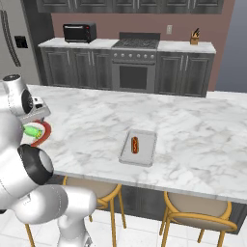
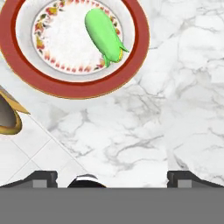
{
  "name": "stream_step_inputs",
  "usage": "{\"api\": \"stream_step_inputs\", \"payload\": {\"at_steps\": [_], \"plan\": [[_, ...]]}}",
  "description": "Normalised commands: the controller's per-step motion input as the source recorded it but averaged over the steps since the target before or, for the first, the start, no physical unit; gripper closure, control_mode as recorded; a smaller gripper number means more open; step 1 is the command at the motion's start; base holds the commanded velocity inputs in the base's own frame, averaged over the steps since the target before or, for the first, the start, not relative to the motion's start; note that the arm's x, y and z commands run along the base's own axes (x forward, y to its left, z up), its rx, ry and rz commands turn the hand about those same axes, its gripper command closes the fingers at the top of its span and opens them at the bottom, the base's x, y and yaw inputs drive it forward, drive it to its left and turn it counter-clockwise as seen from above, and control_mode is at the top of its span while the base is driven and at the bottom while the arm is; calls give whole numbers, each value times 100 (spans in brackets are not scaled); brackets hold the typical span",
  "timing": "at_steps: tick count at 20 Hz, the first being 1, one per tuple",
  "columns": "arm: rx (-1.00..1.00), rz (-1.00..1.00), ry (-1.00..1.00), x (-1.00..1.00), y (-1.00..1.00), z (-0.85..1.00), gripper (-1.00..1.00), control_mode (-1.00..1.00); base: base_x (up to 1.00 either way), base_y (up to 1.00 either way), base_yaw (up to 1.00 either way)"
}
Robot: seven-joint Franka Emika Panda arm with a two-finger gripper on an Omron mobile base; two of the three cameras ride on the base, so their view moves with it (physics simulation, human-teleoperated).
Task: Place one cooked food and one vegetable from the large plate to each tupperware container.
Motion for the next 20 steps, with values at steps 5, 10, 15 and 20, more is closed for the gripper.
{"api": "stream_step_inputs", "payload": {"at_steps": [5,10,15,20], "plan": [[4,3,0,9,95,-16,-100,-100,0,0,0],[-4,4,2,44,36,-11,-100,-100,0,0,0],[0,5,5,64,2,-26,-100,-100,0,0,0],[0,1,3,43,34,-48,-100,-100,0,0,0]]}}
